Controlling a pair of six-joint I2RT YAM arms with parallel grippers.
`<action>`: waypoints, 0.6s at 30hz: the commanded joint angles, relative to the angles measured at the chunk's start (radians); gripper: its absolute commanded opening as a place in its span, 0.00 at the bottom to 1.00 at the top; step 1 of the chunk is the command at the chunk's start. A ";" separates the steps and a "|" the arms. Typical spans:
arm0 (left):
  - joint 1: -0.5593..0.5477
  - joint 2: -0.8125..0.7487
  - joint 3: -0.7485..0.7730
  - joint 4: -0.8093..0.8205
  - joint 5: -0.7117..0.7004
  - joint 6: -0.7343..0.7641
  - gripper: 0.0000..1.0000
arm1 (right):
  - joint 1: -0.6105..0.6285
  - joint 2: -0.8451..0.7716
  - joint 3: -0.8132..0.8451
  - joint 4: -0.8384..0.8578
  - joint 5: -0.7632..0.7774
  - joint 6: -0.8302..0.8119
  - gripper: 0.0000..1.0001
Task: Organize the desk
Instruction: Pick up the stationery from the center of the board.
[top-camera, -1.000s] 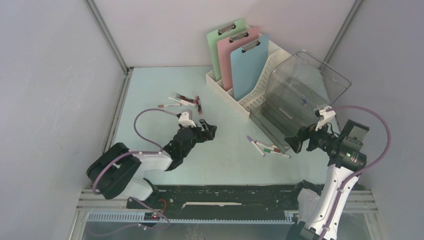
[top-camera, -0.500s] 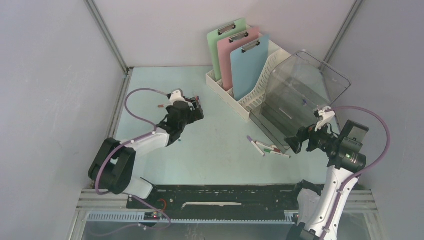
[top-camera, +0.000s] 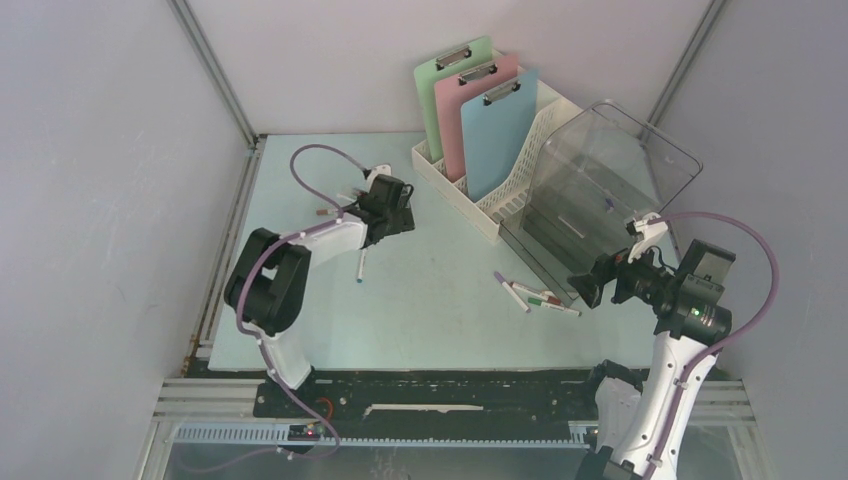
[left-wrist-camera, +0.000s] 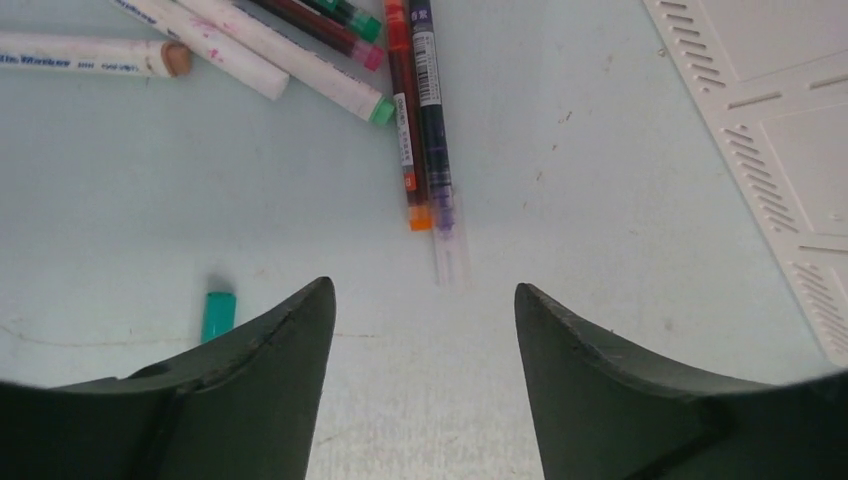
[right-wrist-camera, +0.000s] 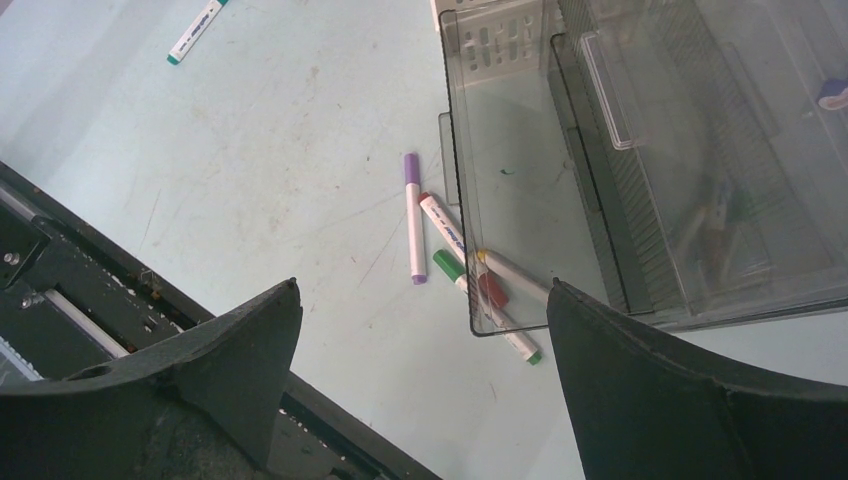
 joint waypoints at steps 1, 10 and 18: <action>0.008 0.064 0.123 -0.117 -0.040 0.066 0.67 | 0.018 -0.008 -0.002 0.011 0.009 -0.005 1.00; 0.011 0.186 0.299 -0.242 -0.057 0.104 0.43 | 0.031 -0.008 -0.005 0.016 0.014 -0.001 1.00; 0.016 0.253 0.389 -0.290 -0.062 0.127 0.40 | 0.031 -0.008 -0.006 0.018 0.014 -0.001 1.00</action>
